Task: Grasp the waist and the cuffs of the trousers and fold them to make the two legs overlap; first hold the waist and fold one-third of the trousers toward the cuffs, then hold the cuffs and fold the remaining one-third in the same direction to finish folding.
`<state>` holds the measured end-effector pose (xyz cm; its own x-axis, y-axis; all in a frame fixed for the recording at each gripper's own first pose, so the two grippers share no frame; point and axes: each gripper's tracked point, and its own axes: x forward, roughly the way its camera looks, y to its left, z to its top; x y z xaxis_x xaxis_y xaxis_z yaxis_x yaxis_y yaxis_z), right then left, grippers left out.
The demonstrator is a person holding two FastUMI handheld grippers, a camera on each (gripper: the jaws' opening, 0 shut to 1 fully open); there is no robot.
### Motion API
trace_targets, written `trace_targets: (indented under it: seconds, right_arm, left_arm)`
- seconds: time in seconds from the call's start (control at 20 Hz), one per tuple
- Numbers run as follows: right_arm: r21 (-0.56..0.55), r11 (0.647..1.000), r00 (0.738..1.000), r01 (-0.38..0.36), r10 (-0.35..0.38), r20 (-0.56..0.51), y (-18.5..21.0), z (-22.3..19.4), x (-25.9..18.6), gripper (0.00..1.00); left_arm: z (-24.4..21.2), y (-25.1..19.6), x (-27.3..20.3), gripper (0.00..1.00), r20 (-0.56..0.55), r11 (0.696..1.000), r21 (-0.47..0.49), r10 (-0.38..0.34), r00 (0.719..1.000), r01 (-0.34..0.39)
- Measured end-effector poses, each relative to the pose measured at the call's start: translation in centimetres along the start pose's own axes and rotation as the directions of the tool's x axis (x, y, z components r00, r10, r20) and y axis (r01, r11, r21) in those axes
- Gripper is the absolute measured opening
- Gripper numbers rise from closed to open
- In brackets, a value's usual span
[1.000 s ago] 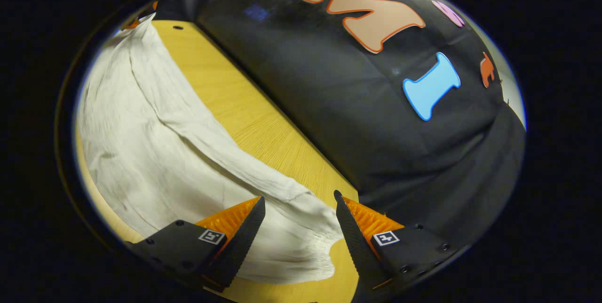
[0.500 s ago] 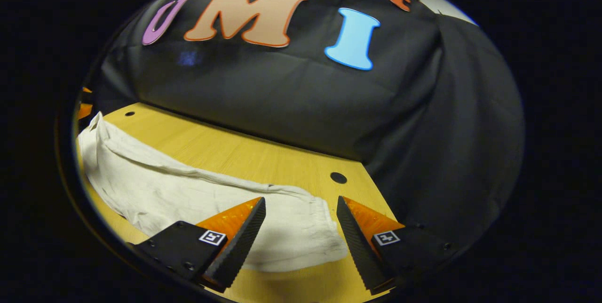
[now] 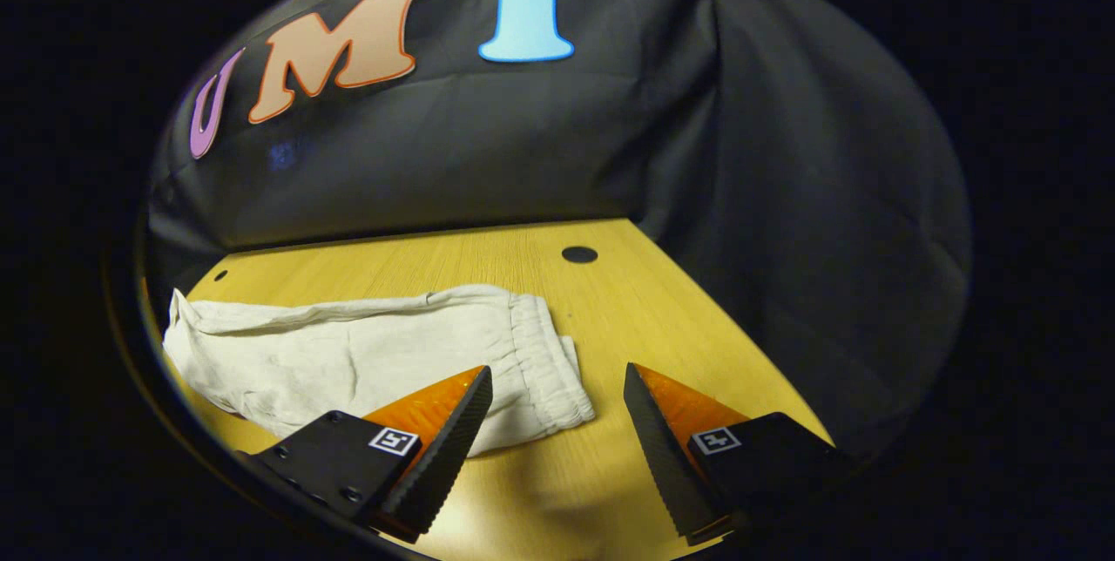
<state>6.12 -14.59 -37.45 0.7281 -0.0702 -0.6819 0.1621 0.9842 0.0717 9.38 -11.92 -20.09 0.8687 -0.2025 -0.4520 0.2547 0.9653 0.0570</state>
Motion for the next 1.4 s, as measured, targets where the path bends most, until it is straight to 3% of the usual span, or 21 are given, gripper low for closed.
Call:
trace_targets:
  seconds: [0.2, 0.3, 0.35, 0.5, 0.55, 0.6, 0.65, 0.8, 0.85, 0.9, 0.95, 1.0, 1.25, 1.4]
  right_arm:
    - [0.217, 0.976, 0.995, -0.02, 0.04, -0.088, -0.2, -2.7, 1.2, 0.97]
    - [0.354, 0.935, 0.985, -0.026, 0.085, -0.152, 0.4, -4.2, 1.8, 0.93]
    - [0.42, 0.907, 0.979, -0.035, 0.115, -0.167, 0.9, -4.2, 1.8, 0.97]
    - [0.552, 0.834, 0.976, -0.014, 0.132, -0.175, 0.9, -3.8, 2.9, 0.84]
    - [0.576, 0.817, 0.976, 0.01, 0.117, -0.184, 0.4, -4.0, 3.2, 0.84]
    - [0.594, 0.804, 0.974, 0.027, 0.111, -0.196, 0.1, -4.1, 3.5, 0.58]
    - [0.601, 0.798, 0.972, 0.036, 0.112, -0.206, 0.3, -4.3, 3.8, 0.52]
    - [0.58, 0.814, 0.971, 0.032, 0.112, -0.21, 0.4, -4.2, 3.9, 0.24]
    - [0.554, 0.832, 0.974, 0.036, 0.096, -0.208, 0.2, -4.0, 3.6, 0.22]
    - [0.523, 0.851, 0.978, 0.036, 0.078, -0.194, -0.2, -3.3, 3.3, 0.21]
    - [0.494, 0.869, 0.983, 0.038, 0.056, -0.175, -0.6, -2.3, 2.8, 0.08]
    - [0.474, 0.88, 0.985, 0.034, 0.051, -0.165, -1.2, -1.4, 2.3, 0.14]
    - [0.433, 0.9, 0.995, 0.04, 0.003, -0.097, -3.8, 1.9, 0.7, 0.15]
    - [0.448, 0.894, 0.999, -0.02, 0.038, -0.032, -2.8, 4.0, -0.8, 0.15]
  left_arm:
    - [0.0, -1.4, -2.4, 0.96, 0.01, 1.0, 0.003, 0.016, 1.0, -0.016]
    - [0.0, -1.4, -3.7, 0.96, 0.016, 0.999, 0.01, 0.043, 0.999, -0.043]
    - [-0.1, -1.3, -4.4, 0.96, 0.017, 0.998, 0.014, 0.058, 0.998, -0.059]
    - [-0.7, -0.9, -6.2, 0.96, 0.011, 0.996, 0.013, 0.09, 0.996, -0.091]
    - [-0.9, -0.8, -6.5, 0.96, 0.007, 0.995, 0.011, 0.097, 0.995, -0.097]
    - [-1.1, -0.5, -6.7, 0.96, 0.001, 0.994, 0.008, 0.105, 0.994, -0.105]
    - [-1.2, -0.2, -7.0, 0.96, -0.002, 0.994, 0.003, 0.114, 0.994, -0.114]
    - [-1.2, 0.9, -7.5, 0.96, 0.004, 0.993, -0.002, 0.121, 0.993, -0.121]
    - [-1.3, 1.4, -7.7, 0.92, 0.001, 0.992, 0.0, 0.127, 0.992, -0.127]
    - [-1.3, 2.0, -7.8, 0.97, 0.004, 0.991, 0.0, 0.13, 0.991, -0.13]
    - [-1.1, 2.5, -8.0, 0.96, 0.008, 0.992, -0.003, 0.13, 0.991, -0.13]
    - [-1.1, 2.7, -8.0, 0.96, 0.011, 0.992, -0.008, 0.125, 0.992, -0.125]
    - [-1.4, 4.4, -7.4, 0.96, 0.017, 0.993, -0.042, 0.113, 0.993, -0.112]
    - [-1.4, 4.9, -6.6, 0.96, 0.021, 0.994, -0.063, 0.091, 0.996, -0.09]
